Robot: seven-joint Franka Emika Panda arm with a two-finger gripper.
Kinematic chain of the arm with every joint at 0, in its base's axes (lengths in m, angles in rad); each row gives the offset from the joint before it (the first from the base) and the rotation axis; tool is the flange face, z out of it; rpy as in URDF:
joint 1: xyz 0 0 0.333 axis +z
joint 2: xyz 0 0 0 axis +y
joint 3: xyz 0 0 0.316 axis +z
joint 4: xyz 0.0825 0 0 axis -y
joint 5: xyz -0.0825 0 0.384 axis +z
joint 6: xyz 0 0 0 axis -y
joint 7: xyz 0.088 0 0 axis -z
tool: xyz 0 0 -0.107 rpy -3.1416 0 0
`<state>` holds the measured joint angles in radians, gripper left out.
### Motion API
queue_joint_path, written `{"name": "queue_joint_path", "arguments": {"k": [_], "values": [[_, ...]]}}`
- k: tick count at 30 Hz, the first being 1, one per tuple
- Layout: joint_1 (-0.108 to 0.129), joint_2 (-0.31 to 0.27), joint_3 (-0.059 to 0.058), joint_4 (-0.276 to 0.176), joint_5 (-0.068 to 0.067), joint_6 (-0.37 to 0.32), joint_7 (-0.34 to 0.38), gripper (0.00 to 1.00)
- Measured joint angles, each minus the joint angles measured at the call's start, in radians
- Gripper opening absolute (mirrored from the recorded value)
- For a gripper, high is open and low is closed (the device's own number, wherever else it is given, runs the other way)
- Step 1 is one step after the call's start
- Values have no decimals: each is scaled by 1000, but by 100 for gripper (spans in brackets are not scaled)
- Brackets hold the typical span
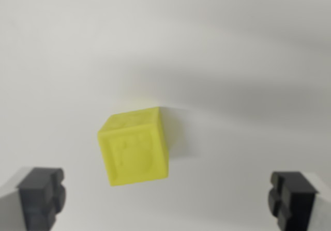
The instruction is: Pick yellow cube
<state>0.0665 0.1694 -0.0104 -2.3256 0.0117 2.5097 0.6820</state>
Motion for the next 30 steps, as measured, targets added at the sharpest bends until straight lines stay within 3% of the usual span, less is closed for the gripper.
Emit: {"name": "queue_joint_path", "arguments": {"k": [30], "values": [[38,108,0,-110,0,208,-66,100]]}}
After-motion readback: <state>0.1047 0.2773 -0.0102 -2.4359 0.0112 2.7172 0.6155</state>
